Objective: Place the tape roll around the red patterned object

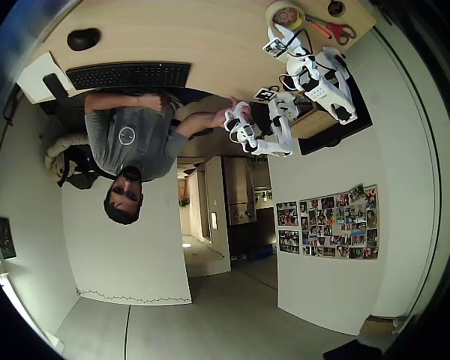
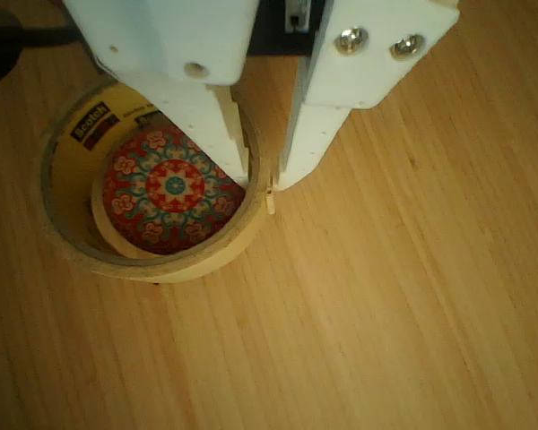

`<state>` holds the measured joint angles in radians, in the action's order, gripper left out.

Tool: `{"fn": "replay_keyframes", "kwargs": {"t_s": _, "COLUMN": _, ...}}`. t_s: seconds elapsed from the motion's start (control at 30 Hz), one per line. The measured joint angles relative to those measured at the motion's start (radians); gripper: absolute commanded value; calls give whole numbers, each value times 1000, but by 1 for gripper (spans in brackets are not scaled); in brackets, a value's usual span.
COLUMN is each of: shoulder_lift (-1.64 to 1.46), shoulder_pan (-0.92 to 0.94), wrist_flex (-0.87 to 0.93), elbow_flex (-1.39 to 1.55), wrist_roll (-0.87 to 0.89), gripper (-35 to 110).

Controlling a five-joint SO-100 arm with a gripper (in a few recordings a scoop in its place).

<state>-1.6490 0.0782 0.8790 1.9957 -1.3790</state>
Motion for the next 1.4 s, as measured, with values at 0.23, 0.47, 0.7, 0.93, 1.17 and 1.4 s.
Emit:
{"fn": "replay_keyframes", "kwargs": {"t_s": 0.23, "shoulder_lift": 29, "shoulder_pan": -15, "wrist_flex": 0, "elbow_flex": -18, "wrist_roll": 12, "gripper": 0}}
{"fn": "replay_keyframes", "kwargs": {"t_s": 0.47, "shoulder_lift": 49, "shoulder_pan": -34, "wrist_flex": -29, "elbow_flex": -21, "wrist_roll": 28, "gripper": 0}}
{"fn": "replay_keyframes", "kwargs": {"t_s": 0.7, "shoulder_lift": 49, "shoulder_pan": -35, "wrist_flex": -25, "elbow_flex": -34, "wrist_roll": 25, "gripper": 2}}
{"fn": "replay_keyframes", "kwargs": {"t_s": 0.93, "shoulder_lift": 49, "shoulder_pan": -38, "wrist_flex": -12, "elbow_flex": -35, "wrist_roll": 26, "gripper": 35}}
{"fn": "replay_keyframes", "kwargs": {"t_s": 1.17, "shoulder_lift": 48, "shoulder_pan": -60, "wrist_flex": 20, "elbow_flex": -35, "wrist_roll": 21, "gripper": 44}}
{"fn": "replay_keyframes", "kwargs": {"t_s": 1.4, "shoulder_lift": 48, "shoulder_pan": -49, "wrist_flex": 87, "elbow_flex": -95, "wrist_roll": 26, "gripper": 45}}
